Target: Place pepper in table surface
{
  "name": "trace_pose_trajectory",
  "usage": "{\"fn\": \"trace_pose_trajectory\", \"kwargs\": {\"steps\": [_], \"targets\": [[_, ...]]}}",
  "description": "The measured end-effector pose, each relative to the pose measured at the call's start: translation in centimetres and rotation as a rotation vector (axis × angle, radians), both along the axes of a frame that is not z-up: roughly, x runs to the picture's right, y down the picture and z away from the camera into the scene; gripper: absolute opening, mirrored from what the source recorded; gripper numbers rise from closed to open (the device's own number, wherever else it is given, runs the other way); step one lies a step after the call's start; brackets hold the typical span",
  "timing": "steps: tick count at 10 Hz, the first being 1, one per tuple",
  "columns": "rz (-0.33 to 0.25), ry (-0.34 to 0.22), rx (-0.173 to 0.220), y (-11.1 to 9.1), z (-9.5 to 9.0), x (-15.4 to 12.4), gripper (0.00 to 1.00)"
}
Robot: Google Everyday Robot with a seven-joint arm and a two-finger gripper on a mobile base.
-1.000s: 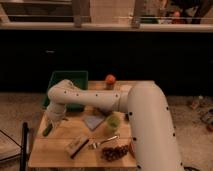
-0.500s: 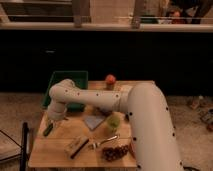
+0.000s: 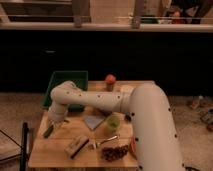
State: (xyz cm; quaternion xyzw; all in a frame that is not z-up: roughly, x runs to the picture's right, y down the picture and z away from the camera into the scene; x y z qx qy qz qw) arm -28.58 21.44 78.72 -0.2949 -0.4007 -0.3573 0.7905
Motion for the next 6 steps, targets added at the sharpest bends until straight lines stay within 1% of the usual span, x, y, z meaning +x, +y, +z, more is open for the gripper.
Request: {"fn": "trace_pose_trajectory", "kwargs": {"steps": [2, 3, 6], "targets": [[0.010, 0.010, -0.004, 0.39, -0.14, 0.25, 0.76], [0.016, 0.015, -0.004, 0.56, -0.22, 0.44, 0.80], [0.029, 0.020, -0.006, 0.87, -0.41, 0.67, 0.80]]}}
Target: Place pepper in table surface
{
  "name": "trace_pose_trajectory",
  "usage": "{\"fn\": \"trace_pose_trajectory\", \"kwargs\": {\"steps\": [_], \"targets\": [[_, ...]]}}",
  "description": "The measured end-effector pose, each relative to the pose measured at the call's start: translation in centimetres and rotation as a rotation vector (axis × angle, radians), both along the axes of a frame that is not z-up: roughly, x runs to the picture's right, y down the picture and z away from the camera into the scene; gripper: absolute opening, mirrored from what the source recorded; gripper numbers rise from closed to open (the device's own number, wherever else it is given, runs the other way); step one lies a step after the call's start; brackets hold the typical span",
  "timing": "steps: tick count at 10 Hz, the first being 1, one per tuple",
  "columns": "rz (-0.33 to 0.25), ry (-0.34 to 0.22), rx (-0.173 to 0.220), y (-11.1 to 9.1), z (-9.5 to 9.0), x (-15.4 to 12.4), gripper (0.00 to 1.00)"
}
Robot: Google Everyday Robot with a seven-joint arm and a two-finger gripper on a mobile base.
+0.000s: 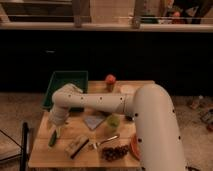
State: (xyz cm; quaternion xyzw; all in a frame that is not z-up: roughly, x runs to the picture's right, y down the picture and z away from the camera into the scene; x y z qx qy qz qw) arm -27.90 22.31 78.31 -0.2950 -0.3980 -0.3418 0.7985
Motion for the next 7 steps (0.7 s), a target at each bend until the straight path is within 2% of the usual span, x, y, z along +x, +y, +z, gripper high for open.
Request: {"fn": "trace_pose_trajectory", "kwargs": {"steps": [4, 7], "targets": [[0.038, 0.011, 0.013, -0.7, -0.2, 0.9, 0.80], [0.068, 0.029, 0.032, -1.9, -0.9, 2.2, 0.80]]}}
